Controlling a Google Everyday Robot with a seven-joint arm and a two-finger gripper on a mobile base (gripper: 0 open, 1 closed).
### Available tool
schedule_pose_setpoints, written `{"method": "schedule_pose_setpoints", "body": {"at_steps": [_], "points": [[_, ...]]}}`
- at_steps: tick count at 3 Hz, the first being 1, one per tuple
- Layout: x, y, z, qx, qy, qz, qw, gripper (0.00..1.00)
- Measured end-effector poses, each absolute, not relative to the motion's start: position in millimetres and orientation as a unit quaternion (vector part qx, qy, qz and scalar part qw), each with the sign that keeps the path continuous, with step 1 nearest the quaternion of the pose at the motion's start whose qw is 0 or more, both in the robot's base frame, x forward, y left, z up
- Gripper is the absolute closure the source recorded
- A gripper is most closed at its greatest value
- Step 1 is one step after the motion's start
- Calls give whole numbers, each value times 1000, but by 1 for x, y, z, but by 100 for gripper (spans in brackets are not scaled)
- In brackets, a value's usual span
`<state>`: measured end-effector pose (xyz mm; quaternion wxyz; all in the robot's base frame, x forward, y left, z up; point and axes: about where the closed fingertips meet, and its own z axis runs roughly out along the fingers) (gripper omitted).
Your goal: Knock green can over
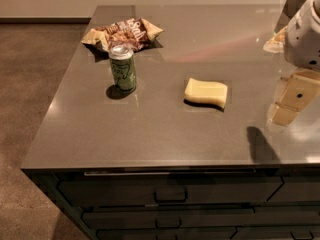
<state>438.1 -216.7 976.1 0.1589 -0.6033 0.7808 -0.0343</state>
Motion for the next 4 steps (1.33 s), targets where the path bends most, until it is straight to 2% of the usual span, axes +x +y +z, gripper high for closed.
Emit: {"method": "schedule_pose_setpoints", "body": {"at_steps": [1, 4], "points": [[438, -217, 976, -603, 781, -34, 159, 0], [478, -153, 973, -589, 773, 39, 232, 0]]}}
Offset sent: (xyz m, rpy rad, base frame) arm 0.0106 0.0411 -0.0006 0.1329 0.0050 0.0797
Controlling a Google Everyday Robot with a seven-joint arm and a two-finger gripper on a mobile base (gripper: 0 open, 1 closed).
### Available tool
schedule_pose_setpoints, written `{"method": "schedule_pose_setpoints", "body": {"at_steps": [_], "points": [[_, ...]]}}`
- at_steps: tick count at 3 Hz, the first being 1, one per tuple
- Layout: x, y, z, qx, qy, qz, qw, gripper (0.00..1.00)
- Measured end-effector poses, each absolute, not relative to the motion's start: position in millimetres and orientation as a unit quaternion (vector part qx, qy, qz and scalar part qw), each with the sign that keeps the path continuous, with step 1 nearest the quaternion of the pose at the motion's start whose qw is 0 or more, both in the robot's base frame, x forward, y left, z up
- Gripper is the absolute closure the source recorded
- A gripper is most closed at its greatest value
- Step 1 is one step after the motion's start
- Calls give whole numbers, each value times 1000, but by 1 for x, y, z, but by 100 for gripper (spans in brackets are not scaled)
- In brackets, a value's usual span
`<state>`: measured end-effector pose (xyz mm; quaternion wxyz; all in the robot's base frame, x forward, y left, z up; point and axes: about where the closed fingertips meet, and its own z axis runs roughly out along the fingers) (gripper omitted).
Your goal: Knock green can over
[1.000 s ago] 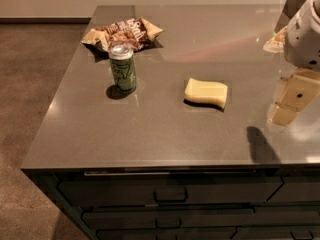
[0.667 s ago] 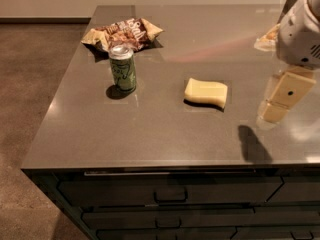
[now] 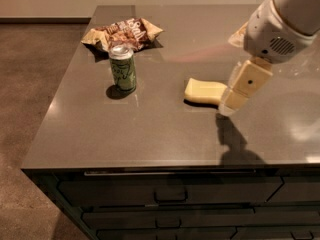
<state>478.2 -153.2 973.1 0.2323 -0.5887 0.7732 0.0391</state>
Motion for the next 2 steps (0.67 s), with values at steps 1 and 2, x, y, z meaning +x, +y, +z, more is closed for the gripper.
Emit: {"method": "schedule_pose_setpoints", "body": {"at_steps": [1, 2], "points": [[504, -129, 965, -563, 781, 62, 264, 0], [529, -106, 958, -548, 779, 87, 292, 0]]}}
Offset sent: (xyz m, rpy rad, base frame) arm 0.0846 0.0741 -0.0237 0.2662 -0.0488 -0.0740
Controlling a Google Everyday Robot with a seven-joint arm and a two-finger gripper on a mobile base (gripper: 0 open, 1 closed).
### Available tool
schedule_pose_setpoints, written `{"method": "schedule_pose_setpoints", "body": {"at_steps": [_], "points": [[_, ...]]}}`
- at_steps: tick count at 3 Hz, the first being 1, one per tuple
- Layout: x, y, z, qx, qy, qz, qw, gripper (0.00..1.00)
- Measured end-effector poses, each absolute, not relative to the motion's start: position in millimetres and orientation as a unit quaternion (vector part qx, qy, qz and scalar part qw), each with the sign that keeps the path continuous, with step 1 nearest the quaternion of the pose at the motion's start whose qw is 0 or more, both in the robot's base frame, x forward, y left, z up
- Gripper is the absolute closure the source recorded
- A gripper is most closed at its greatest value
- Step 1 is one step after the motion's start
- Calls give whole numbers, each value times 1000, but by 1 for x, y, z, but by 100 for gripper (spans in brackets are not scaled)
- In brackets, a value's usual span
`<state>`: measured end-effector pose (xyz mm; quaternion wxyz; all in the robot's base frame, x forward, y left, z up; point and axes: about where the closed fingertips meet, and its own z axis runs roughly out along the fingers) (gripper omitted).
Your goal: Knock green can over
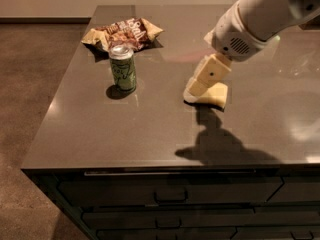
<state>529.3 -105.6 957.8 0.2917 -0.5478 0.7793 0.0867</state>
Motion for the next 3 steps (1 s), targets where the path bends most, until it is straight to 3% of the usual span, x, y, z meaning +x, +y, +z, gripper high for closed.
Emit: {"method": "schedule_pose_setpoints", "body": {"at_steps": [3], "points": [[592, -28, 943, -539, 747, 160, 355, 0]]}}
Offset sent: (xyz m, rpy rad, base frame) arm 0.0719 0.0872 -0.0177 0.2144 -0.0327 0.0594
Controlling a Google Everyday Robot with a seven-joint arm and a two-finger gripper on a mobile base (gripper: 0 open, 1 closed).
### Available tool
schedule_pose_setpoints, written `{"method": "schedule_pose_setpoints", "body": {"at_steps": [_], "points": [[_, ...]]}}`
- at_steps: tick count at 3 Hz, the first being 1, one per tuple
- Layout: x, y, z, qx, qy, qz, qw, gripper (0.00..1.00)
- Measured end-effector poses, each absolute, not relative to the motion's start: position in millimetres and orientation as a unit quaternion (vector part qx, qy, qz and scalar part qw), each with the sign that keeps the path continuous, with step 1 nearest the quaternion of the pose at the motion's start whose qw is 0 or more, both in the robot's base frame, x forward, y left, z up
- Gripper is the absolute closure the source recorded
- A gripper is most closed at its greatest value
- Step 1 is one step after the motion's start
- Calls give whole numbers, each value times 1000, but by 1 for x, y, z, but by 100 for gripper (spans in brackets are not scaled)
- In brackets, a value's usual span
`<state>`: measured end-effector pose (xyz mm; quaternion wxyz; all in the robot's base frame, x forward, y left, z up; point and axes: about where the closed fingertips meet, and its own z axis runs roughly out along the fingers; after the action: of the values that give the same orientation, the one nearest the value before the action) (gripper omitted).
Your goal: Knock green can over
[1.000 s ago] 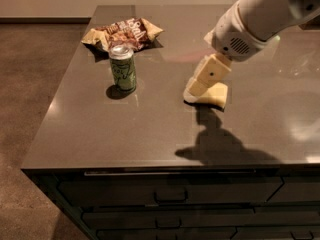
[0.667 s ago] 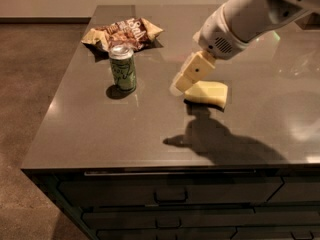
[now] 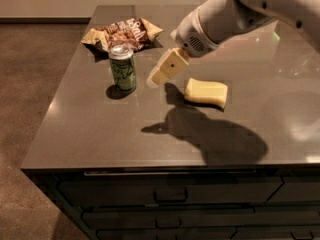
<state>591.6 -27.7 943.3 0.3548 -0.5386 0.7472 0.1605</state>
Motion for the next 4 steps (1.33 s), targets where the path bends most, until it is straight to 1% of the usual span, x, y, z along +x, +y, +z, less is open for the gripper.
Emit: {"method": "schedule_pose_setpoints", "body": {"at_steps": [2, 4], "points": [[619, 18, 938, -551, 721, 192, 374, 0], [642, 51, 919, -559, 714, 214, 363, 0]]}}
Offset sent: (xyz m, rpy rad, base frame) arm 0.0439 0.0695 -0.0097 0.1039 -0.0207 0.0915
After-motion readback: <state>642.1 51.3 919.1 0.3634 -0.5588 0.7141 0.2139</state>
